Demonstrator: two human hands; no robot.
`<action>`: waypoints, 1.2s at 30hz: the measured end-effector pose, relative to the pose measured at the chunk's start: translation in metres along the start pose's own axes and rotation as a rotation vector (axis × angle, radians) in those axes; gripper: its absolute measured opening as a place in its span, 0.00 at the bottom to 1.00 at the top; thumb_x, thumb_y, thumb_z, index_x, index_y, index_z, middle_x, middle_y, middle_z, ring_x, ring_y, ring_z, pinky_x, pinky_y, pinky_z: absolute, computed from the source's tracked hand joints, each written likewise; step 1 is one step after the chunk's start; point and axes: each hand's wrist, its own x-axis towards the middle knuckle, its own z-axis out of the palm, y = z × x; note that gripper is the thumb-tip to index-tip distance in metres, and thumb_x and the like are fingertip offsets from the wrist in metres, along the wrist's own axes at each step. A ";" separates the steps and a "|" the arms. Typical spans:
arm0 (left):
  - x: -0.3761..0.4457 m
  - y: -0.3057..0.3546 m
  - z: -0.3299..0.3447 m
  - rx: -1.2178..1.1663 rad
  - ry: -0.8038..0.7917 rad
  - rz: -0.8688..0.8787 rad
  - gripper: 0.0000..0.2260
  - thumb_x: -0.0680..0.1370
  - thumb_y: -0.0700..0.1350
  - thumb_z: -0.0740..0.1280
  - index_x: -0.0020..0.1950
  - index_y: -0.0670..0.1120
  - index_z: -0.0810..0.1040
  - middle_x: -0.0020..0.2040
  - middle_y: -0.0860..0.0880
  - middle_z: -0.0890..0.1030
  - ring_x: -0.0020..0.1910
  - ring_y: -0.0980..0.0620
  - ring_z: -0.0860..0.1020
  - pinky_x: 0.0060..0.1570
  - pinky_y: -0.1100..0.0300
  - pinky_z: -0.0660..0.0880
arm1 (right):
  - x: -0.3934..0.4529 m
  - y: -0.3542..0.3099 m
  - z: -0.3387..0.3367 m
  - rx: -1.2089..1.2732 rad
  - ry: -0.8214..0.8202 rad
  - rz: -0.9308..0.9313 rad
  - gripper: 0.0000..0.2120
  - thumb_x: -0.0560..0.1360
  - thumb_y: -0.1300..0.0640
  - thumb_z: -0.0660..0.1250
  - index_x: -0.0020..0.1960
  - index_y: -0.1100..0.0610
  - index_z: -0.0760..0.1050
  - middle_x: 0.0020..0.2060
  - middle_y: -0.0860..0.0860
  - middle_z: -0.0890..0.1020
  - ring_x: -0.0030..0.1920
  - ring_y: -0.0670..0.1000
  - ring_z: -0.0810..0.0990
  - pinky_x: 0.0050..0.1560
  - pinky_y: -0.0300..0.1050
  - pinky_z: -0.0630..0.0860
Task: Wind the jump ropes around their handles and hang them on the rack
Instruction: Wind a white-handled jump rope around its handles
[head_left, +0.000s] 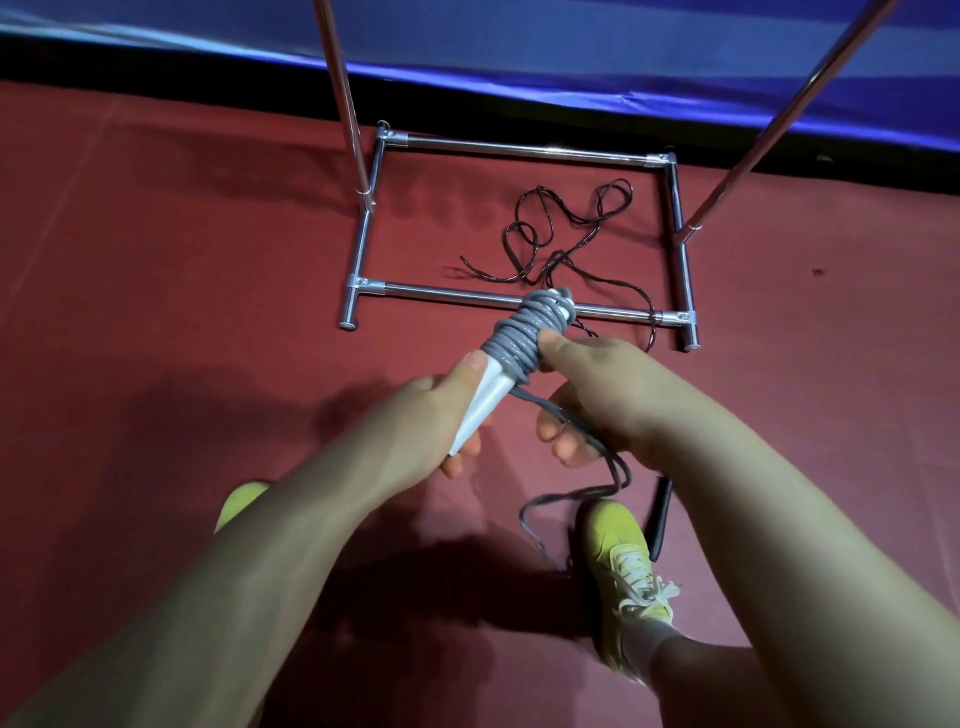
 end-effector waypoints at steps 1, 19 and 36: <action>0.000 -0.001 -0.001 0.047 0.018 0.028 0.30 0.72 0.69 0.51 0.41 0.44 0.79 0.32 0.46 0.80 0.29 0.48 0.75 0.47 0.47 0.76 | 0.000 0.000 0.001 -0.013 0.008 -0.008 0.17 0.82 0.45 0.51 0.58 0.57 0.69 0.20 0.51 0.77 0.19 0.49 0.74 0.24 0.39 0.75; -0.010 0.002 -0.001 0.164 0.167 0.139 0.22 0.64 0.66 0.70 0.43 0.50 0.72 0.34 0.55 0.76 0.36 0.53 0.74 0.37 0.56 0.68 | 0.003 -0.003 0.007 0.023 0.045 -0.265 0.16 0.74 0.47 0.64 0.42 0.59 0.78 0.34 0.64 0.79 0.30 0.54 0.75 0.30 0.45 0.72; -0.016 0.017 -0.009 -0.629 -0.575 -0.227 0.37 0.71 0.70 0.49 0.37 0.40 0.82 0.26 0.48 0.69 0.21 0.56 0.55 0.25 0.64 0.55 | -0.002 -0.002 0.002 0.148 0.000 -0.511 0.08 0.72 0.48 0.60 0.43 0.52 0.68 0.32 0.51 0.73 0.33 0.50 0.73 0.33 0.43 0.70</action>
